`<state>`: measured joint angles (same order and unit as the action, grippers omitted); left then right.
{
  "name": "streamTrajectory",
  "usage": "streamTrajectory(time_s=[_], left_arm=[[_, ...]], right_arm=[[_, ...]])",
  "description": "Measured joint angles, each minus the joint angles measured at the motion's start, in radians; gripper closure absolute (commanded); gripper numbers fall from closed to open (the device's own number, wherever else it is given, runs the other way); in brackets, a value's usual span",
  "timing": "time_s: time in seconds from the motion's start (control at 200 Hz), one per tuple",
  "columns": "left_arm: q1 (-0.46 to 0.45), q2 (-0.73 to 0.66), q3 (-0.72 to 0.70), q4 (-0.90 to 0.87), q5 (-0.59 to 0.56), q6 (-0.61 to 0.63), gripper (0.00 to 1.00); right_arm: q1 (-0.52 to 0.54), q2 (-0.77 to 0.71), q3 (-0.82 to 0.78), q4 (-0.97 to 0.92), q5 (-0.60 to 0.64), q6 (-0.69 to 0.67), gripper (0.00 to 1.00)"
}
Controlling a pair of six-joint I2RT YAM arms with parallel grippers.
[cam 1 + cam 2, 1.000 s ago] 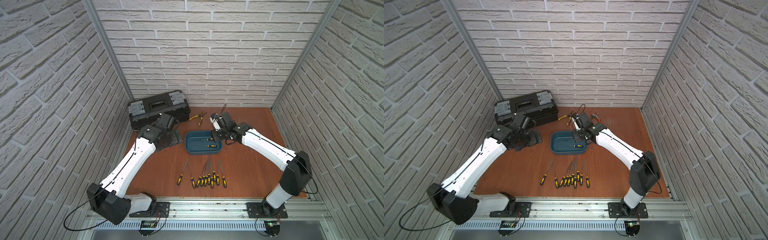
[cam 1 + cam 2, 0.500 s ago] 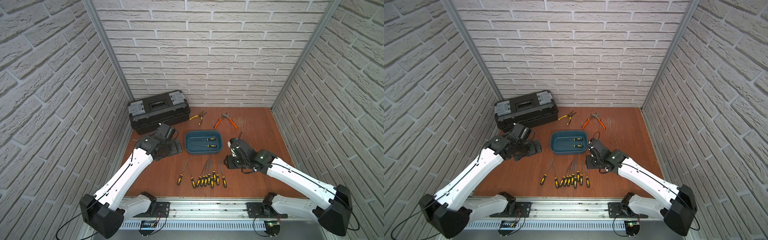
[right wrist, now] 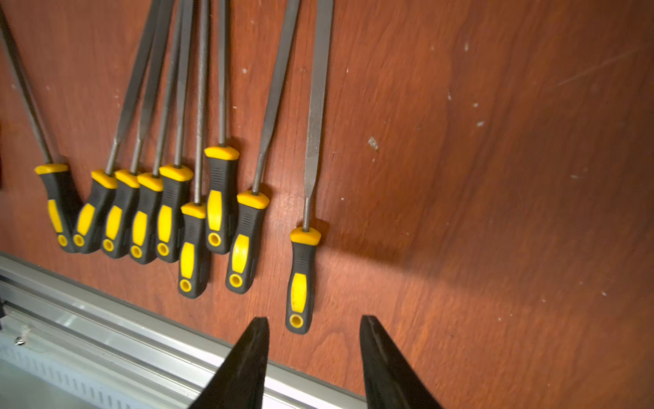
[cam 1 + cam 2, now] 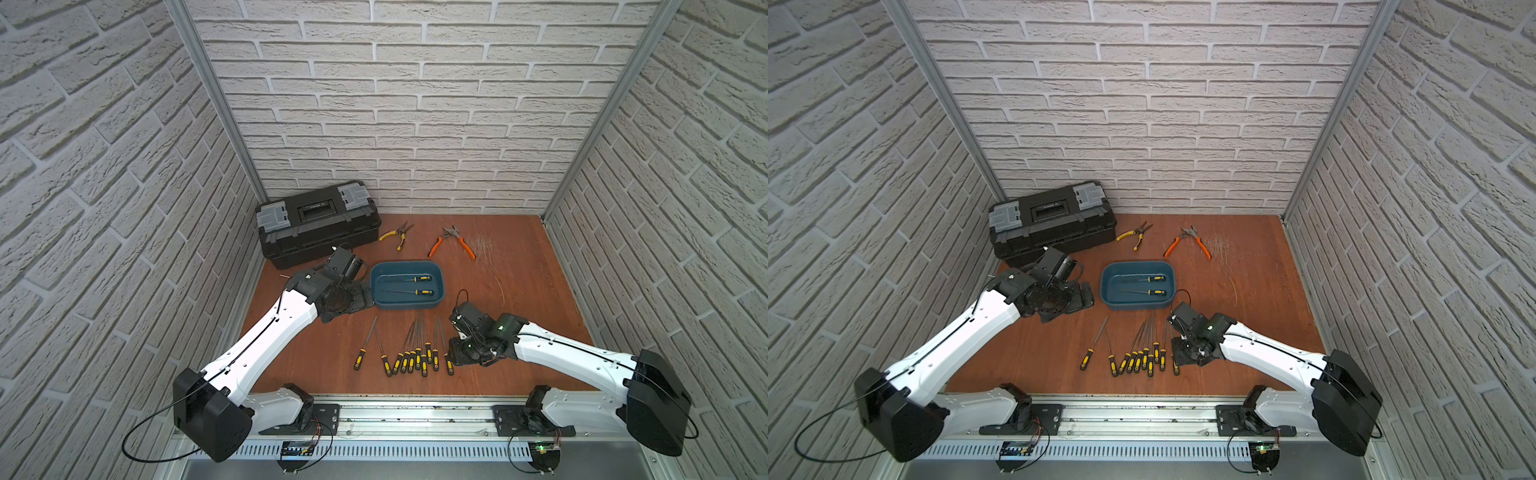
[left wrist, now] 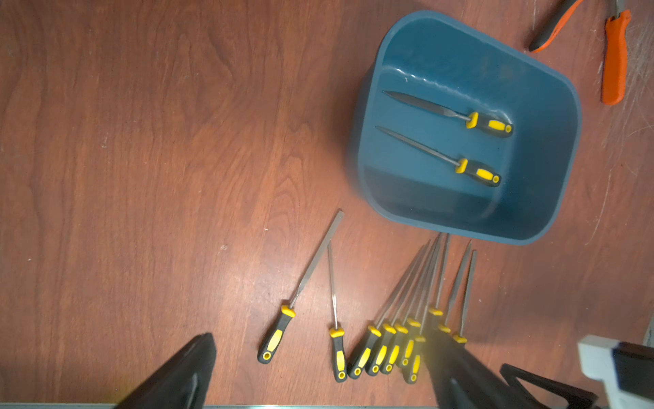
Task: Put the file tool into the storage box
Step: Pick up the file tool from the center of the board.
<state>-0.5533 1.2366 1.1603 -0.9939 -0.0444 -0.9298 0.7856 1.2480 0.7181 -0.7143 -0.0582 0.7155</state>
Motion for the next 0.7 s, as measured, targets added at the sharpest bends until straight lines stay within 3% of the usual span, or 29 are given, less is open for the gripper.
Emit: streamTrajectory(time_s=[0.7], left_arm=[[-0.084,0.008,0.034,-0.013,-0.074,-0.058,0.02]], right_arm=[[0.037,0.186,0.006,0.053,-0.008,-0.058,0.55]])
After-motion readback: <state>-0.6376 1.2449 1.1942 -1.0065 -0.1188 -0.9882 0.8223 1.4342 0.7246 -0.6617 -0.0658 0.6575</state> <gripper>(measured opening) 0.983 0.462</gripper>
